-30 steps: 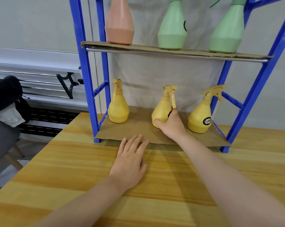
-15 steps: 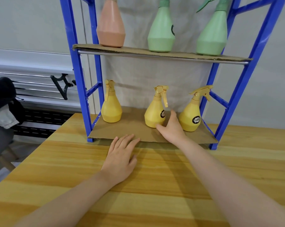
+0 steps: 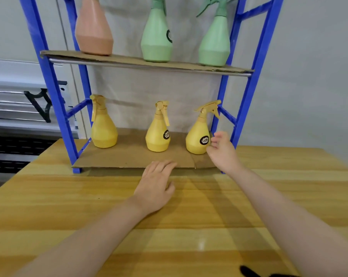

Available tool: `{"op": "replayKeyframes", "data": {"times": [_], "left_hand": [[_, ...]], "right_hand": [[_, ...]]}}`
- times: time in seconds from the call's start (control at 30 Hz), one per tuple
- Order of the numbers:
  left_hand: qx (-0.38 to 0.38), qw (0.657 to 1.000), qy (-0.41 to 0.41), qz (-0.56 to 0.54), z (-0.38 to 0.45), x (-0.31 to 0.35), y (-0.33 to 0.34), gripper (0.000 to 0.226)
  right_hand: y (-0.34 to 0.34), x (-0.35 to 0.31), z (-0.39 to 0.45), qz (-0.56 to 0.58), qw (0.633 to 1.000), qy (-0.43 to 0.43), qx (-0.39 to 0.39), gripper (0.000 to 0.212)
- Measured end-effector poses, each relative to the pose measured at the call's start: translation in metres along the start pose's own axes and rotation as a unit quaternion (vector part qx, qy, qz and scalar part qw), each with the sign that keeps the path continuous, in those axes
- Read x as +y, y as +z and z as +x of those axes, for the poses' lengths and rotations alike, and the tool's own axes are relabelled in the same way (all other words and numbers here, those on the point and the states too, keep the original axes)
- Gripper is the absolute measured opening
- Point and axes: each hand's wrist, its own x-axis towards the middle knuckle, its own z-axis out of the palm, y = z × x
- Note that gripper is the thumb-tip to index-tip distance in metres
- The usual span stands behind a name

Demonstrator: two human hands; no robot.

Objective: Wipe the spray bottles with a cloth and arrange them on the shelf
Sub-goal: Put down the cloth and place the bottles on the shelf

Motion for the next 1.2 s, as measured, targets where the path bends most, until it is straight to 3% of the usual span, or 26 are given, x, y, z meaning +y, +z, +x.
{"op": "replayKeyframes", "data": {"times": [0.1,0.27,0.47,0.6,0.77,0.93,1.2], "left_hand": [[-0.001,1.000,0.007,0.007,0.007,0.008,0.008,0.053],[0.005,1.000,-0.013,-0.009,0.015,0.008,0.016,0.048],[-0.001,1.000,0.001,-0.015,0.017,0.001,0.014,0.046],[0.007,1.000,0.004,-0.016,0.016,0.001,0.014,0.045],[0.010,1.000,0.002,-0.012,0.016,0.002,0.016,0.046],[0.009,1.000,0.008,-0.009,0.014,0.003,0.016,0.048],[0.004,1.000,0.024,0.004,0.013,0.000,0.014,0.053]], "right_hand": [[-0.005,-0.006,0.018,0.012,1.000,-0.005,-0.004,0.065],[-0.002,-0.014,0.047,0.045,0.995,0.049,-0.068,0.069],[0.008,-0.007,0.057,0.196,0.978,0.009,-0.072,0.065],[0.011,-0.001,0.061,0.164,0.985,-0.022,-0.053,0.062],[0.018,0.000,0.063,0.130,0.991,-0.021,-0.031,0.039],[0.026,0.000,0.071,0.083,0.996,-0.016,0.039,0.065],[0.037,0.000,0.079,0.050,0.995,-0.027,0.087,0.057]]}}
